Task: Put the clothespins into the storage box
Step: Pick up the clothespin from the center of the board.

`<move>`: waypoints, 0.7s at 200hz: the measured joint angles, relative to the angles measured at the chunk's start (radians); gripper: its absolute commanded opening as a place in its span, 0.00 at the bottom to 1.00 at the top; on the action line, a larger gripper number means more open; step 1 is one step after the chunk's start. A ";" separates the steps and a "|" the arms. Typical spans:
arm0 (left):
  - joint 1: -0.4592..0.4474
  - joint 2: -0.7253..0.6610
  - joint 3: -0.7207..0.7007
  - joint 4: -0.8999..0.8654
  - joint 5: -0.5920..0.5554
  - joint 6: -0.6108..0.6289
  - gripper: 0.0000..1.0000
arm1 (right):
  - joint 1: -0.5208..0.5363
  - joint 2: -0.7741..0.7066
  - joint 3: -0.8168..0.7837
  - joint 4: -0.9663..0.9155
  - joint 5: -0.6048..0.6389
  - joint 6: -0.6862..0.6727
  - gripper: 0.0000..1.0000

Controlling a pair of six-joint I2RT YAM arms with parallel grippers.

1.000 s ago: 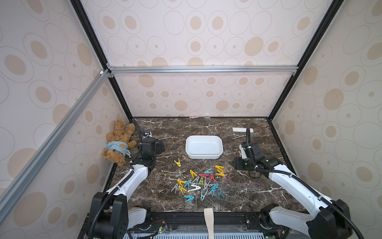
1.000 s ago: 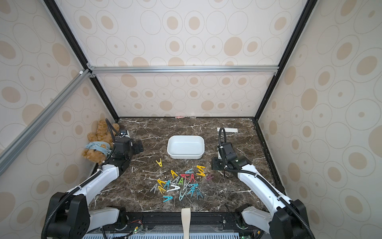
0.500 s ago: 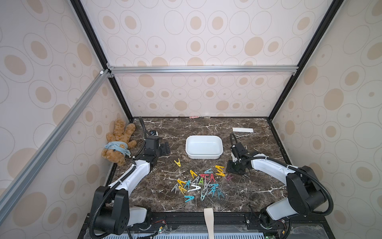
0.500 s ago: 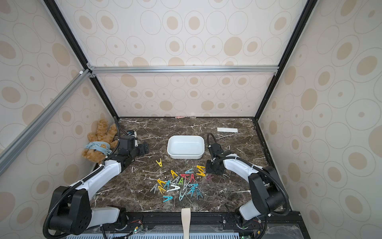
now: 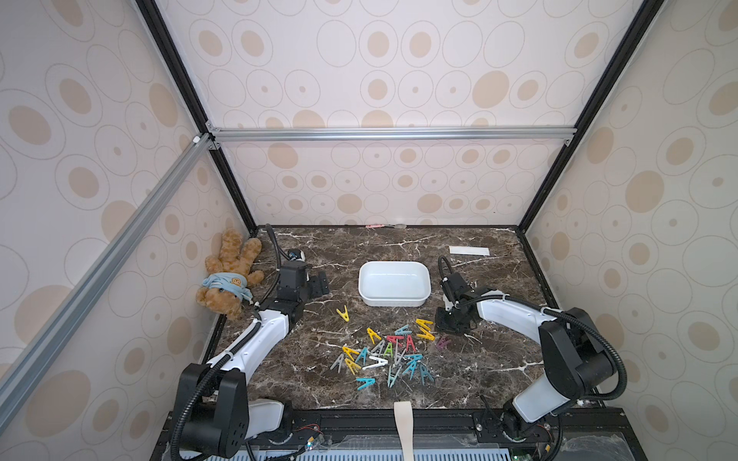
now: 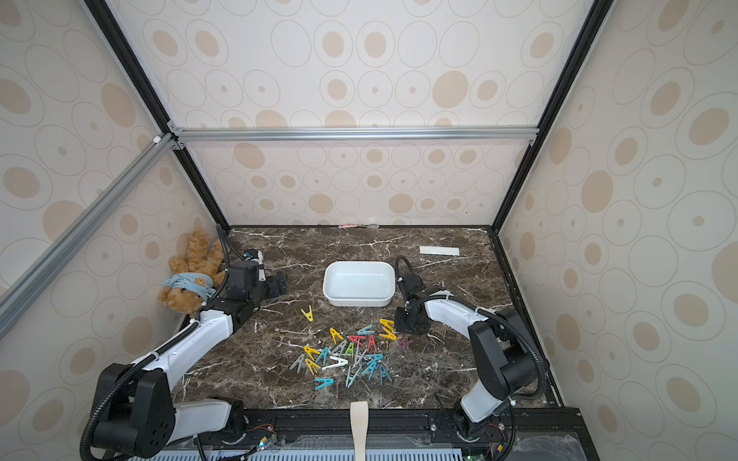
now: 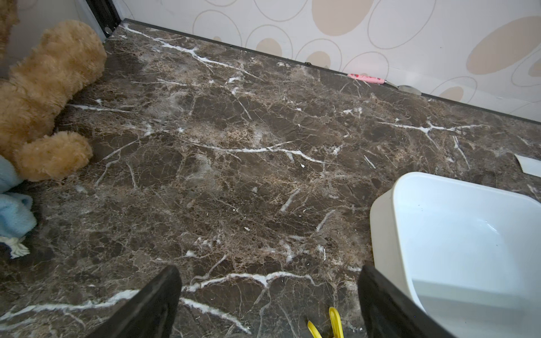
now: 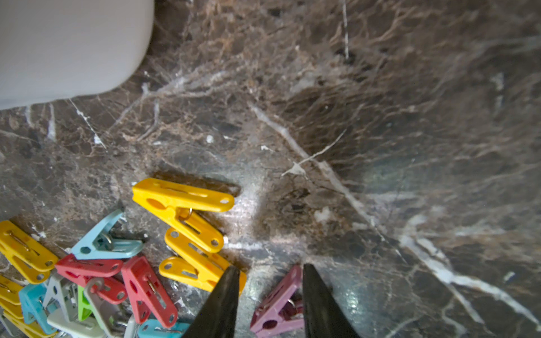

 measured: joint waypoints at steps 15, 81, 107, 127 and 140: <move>0.000 -0.001 0.000 0.001 0.000 0.000 0.95 | 0.007 0.000 0.000 -0.008 0.002 0.004 0.38; 0.000 -0.033 -0.013 0.019 0.000 0.001 0.95 | 0.031 0.008 0.000 -0.016 0.016 0.025 0.36; 0.000 -0.040 -0.019 0.026 0.003 0.001 0.95 | 0.034 0.021 -0.003 -0.018 0.020 0.029 0.37; 0.000 -0.048 -0.024 0.029 0.004 0.001 0.95 | 0.035 0.021 -0.003 -0.024 0.024 0.029 0.36; 0.000 -0.055 -0.028 0.033 0.004 0.002 0.95 | 0.036 0.021 -0.003 -0.025 0.027 0.029 0.35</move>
